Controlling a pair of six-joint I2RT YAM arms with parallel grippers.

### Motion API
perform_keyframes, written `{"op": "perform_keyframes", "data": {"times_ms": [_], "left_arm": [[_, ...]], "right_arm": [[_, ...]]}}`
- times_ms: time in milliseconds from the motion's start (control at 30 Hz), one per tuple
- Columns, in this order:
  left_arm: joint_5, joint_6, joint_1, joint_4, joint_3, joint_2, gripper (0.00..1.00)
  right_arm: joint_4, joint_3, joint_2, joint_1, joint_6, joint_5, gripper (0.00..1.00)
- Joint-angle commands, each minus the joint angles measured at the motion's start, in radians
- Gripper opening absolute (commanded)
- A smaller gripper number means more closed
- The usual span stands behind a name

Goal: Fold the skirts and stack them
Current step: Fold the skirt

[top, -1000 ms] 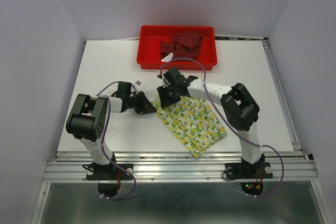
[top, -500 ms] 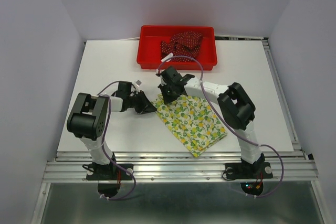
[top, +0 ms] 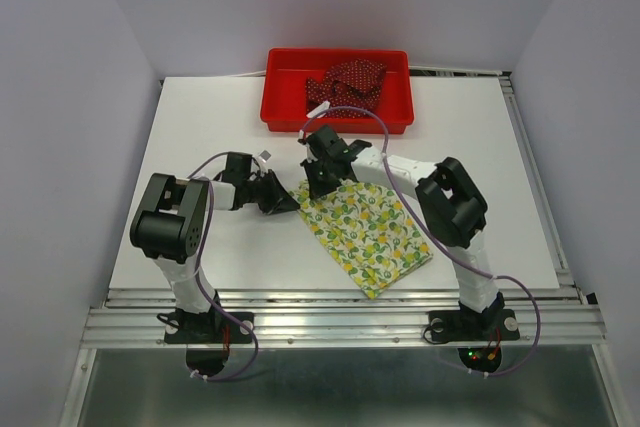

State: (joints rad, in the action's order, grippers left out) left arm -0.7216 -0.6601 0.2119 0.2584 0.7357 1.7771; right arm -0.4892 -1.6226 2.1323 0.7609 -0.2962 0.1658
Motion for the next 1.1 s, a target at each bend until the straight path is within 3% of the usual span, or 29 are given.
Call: {"op": "perform_keyframes", "data": {"times_ms": [0, 467, 900, 1000, 1067], "left_arm": [[0.028, 0.014, -0.002, -0.002, 0.028, 0.016, 0.0], [0.017, 0.001, -0.006, 0.015, 0.057, 0.042, 0.0], [0.03, 0.019, -0.023, 0.004, 0.074, 0.045, 0.0], [0.013, 0.042, -0.029, -0.014, 0.091, 0.045, 0.1], [0.001, 0.066, -0.035, -0.053, 0.099, 0.022, 0.24]], "right_arm": [[0.046, -0.042, -0.057, 0.008, -0.073, 0.046, 0.01], [0.054, -0.095, 0.04, -0.014, -0.271, 0.129, 0.01], [0.093, 0.007, 0.064, -0.023, -0.339, 0.248, 0.01], [0.098, -0.002, 0.078, -0.023, -0.336, 0.242, 0.01], [0.097, -0.011, 0.112, -0.047, -0.351, 0.248, 0.01]]}}
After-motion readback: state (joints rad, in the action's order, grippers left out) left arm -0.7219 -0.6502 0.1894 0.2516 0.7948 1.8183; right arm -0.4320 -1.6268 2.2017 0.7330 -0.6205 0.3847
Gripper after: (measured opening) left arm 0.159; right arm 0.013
